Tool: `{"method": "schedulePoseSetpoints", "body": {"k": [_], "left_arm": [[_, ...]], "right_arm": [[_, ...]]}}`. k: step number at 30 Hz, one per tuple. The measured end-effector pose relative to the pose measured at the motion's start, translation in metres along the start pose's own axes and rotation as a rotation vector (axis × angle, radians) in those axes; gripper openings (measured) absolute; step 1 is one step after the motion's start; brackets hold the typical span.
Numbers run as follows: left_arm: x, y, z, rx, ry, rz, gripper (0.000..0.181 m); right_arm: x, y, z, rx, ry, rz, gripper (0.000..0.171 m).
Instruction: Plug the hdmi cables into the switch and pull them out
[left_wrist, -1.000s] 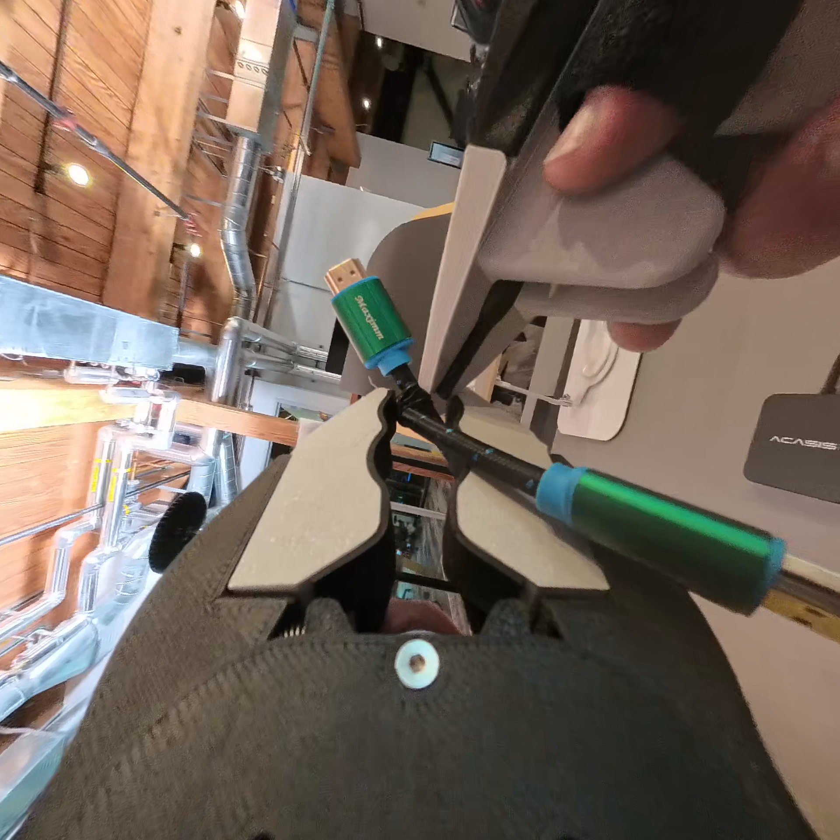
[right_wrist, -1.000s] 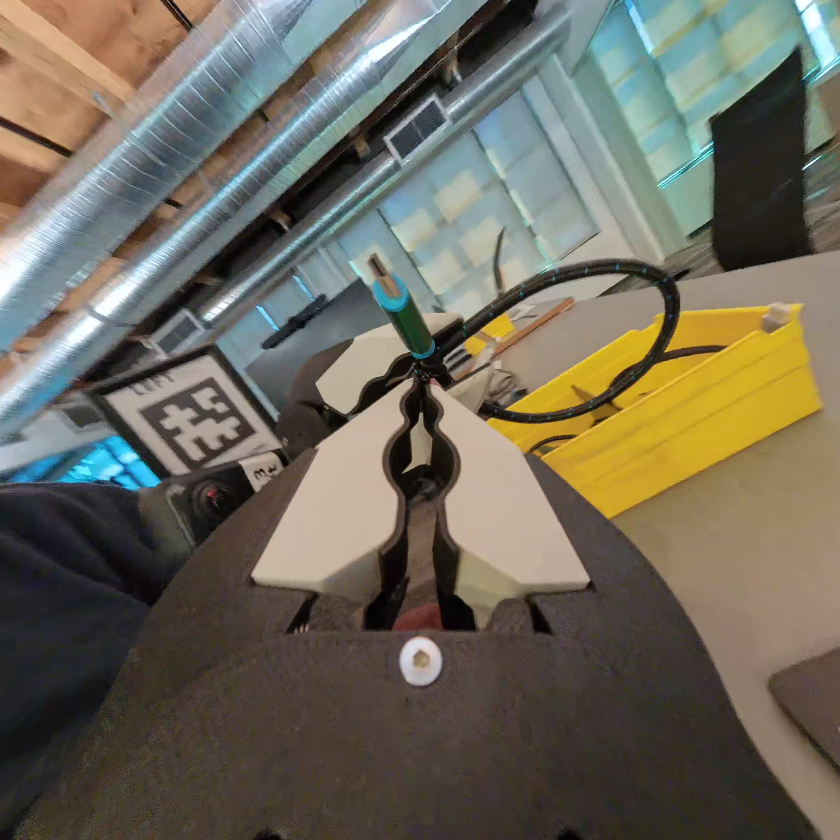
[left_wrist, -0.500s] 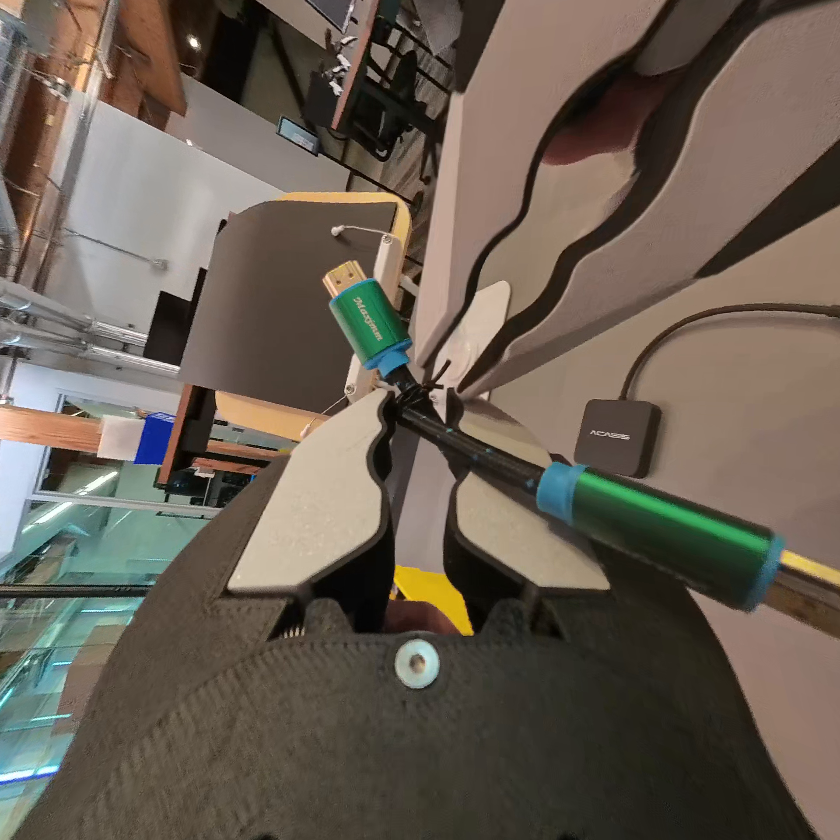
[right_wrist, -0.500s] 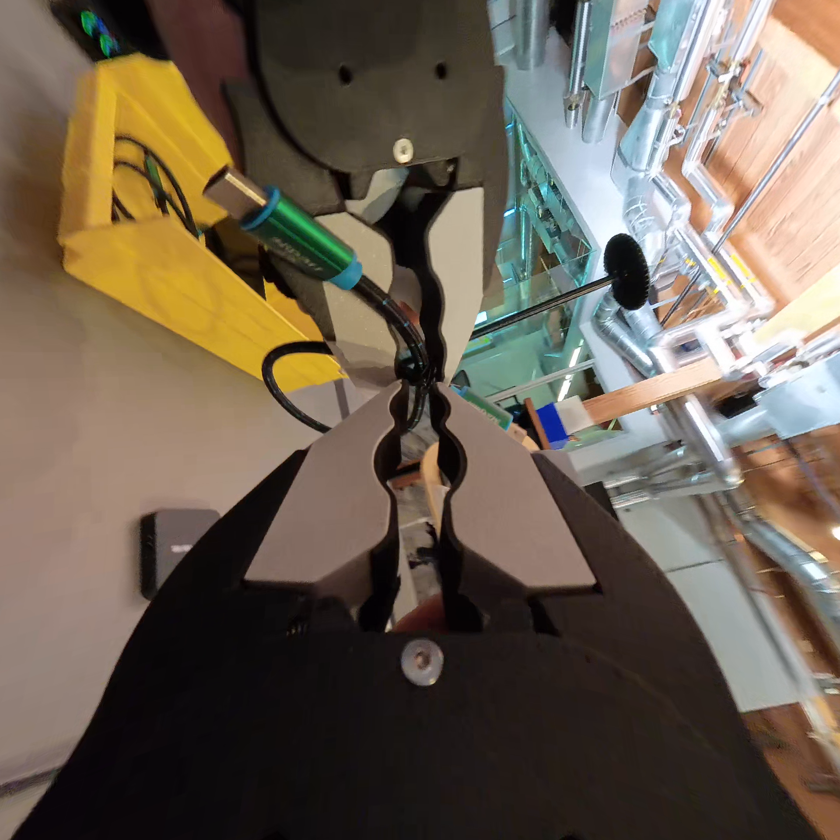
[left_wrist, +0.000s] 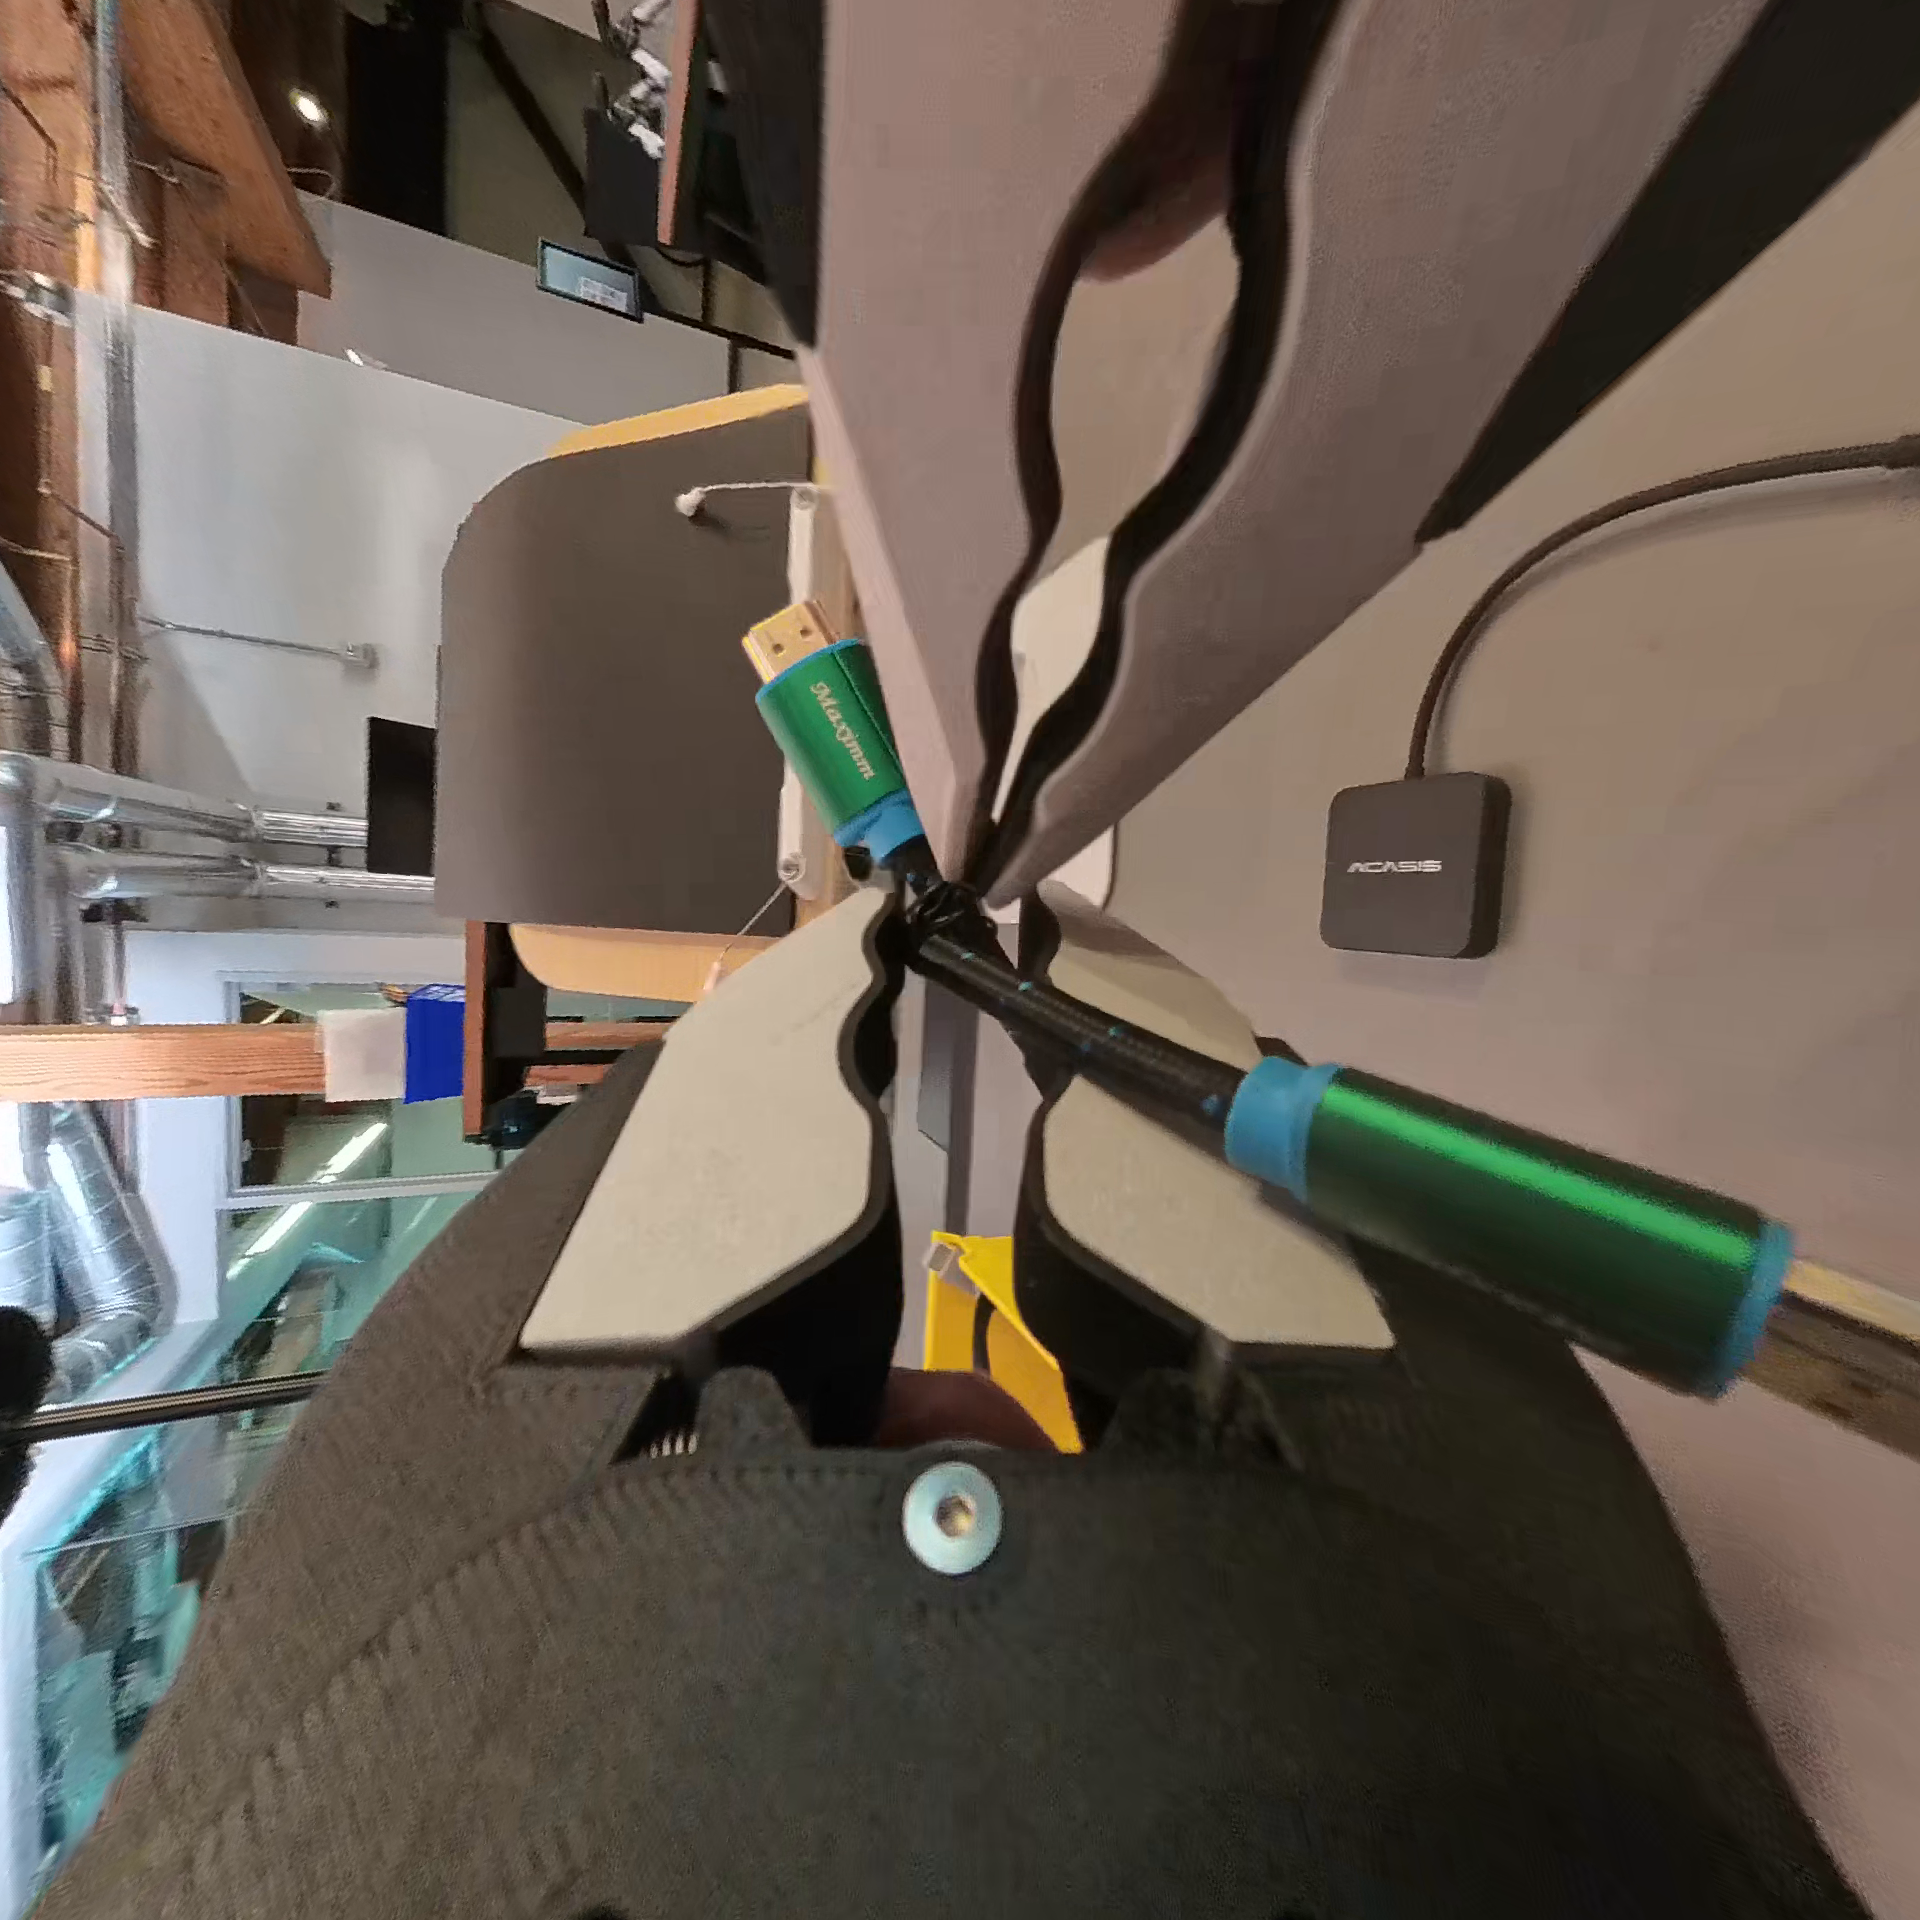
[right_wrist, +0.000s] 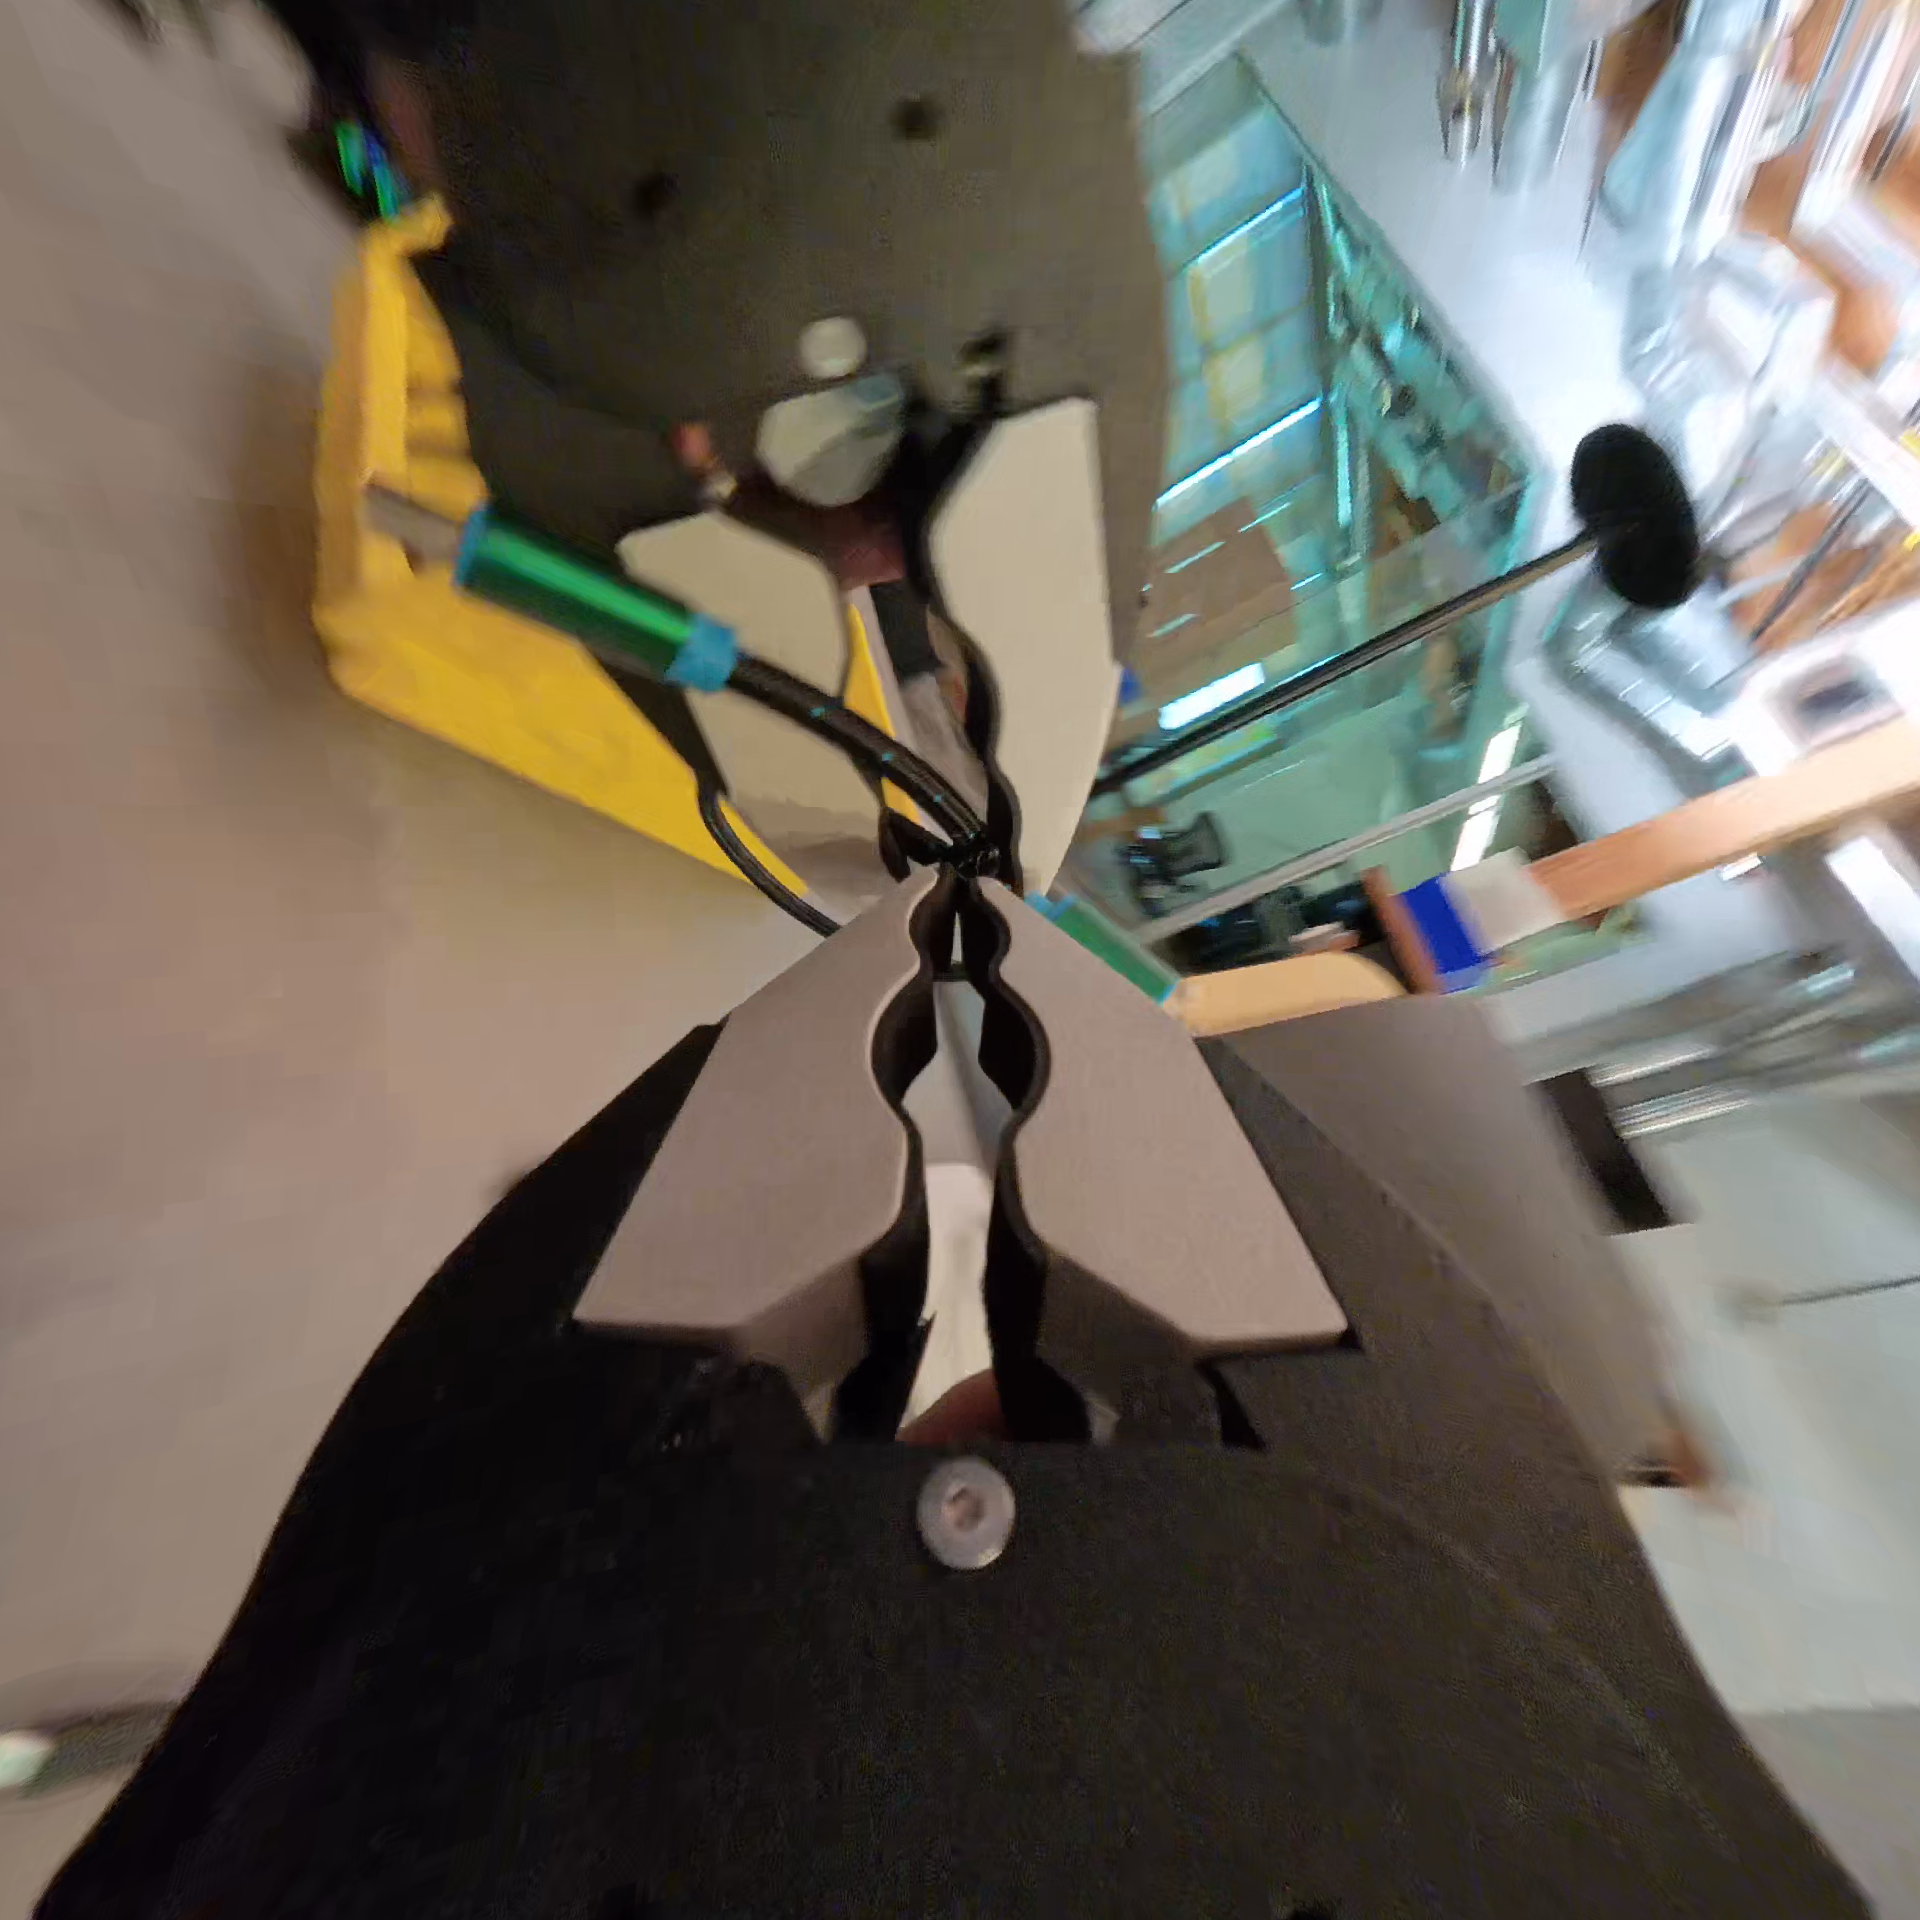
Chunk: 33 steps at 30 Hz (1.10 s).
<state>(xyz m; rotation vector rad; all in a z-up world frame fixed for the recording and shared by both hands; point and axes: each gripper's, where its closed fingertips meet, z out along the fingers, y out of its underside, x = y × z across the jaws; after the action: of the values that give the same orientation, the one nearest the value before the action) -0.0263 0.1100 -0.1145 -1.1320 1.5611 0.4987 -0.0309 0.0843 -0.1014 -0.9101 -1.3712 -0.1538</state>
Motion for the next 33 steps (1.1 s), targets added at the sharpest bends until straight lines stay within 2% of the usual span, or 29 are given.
{"method": "schedulePoseSetpoints", "body": {"k": [5, 9, 11, 13, 15, 17, 19, 21, 23, 30, 33], "left_arm": [[-0.02, -0.001, -0.002, 0.001, -0.152, 0.034, 0.02], [-0.038, -0.002, -0.005, 0.029, -0.284, -0.021, 0.02], [-0.041, -0.001, -0.006, 0.029, -0.336, 0.001, 0.02], [-0.039, 0.003, -0.004, 0.031, -0.343, 0.004, 0.02], [-0.036, 0.007, -0.001, 0.041, -0.317, -0.035, 0.02], [-0.034, 0.01, 0.0, 0.038, -0.285, -0.055, 0.02], [-0.031, 0.01, 0.002, 0.041, -0.233, -0.095, 0.019], [-0.025, 0.01, 0.004, 0.047, -0.17, -0.131, 0.02], [-0.017, 0.007, 0.006, 0.059, -0.088, -0.163, 0.02], [0.001, -0.005, -0.001, 0.066, 0.106, -0.196, 0.02], [0.007, -0.008, -0.005, 0.071, 0.175, -0.217, 0.02]], "right_arm": [[0.015, -0.002, 0.003, 0.178, -0.076, 0.704, 0.0], [0.027, -0.005, 0.006, 0.463, -0.277, 1.527, 0.0], [0.029, -0.004, 0.008, 0.542, -0.334, 1.727, 0.0], [0.026, -0.003, 0.011, 0.517, -0.301, 1.744, 0.0], [0.022, -0.002, 0.014, 0.459, -0.248, 1.584, 0.0], [0.021, -0.003, 0.011, 0.388, -0.175, 1.308, 0.012], [0.02, -0.005, 0.005, 0.3, -0.071, 0.941, 0.017], [0.02, -0.005, 0.0, 0.211, 0.022, 0.565, 0.015], [0.012, -0.001, -0.001, 0.126, 0.045, 0.275, 0.012], [-0.004, 0.014, -0.003, -0.014, 0.067, -0.208, 0.016], [-0.01, 0.009, -0.005, 0.001, 0.063, -0.293, 0.018]]}}
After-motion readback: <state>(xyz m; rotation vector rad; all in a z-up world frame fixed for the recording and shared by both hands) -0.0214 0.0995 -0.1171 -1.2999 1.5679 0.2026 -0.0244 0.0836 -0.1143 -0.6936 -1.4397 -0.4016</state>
